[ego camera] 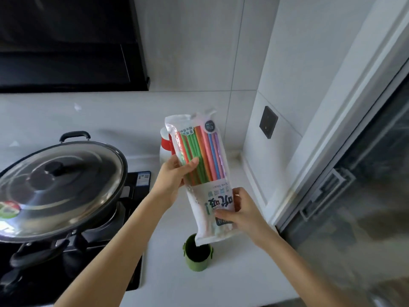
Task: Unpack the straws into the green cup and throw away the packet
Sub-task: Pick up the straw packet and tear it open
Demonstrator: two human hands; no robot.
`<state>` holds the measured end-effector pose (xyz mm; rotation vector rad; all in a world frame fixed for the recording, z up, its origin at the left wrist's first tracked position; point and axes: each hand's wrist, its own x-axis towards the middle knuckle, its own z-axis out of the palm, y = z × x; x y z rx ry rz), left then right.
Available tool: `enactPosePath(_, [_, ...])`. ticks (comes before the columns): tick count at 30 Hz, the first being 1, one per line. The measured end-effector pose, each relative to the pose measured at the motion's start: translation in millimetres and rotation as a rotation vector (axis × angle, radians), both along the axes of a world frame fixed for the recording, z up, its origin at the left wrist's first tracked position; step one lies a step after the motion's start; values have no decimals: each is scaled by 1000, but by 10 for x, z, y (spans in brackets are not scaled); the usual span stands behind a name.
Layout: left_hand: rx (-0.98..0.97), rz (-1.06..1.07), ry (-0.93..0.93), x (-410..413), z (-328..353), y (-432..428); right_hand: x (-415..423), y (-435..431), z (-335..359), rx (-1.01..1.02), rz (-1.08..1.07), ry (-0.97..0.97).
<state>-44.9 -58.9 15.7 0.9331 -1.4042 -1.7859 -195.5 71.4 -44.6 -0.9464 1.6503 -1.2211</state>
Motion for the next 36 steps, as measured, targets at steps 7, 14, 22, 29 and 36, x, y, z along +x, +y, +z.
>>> enactPosePath(7, [-167, 4, -189, 715, 137, 132, 219, -63, 561, -170, 134, -19])
enactPosePath(14, [-238, -126, -399, 1348, -18, 318, 523, -307, 838, -355, 181, 299])
enactPosePath(22, [-172, -225, -405, 1710, -227, 377, 1037, -146, 762, -421, 109, 887])
enactPosePath(29, [310, 220, -21, 1829, -563, 249, 1310, 285, 352, -2, -15, 621])
enactPosePath(36, [690, 277, 253, 1648, -792, 166, 1115, 516, 293, 224, -4, -177])
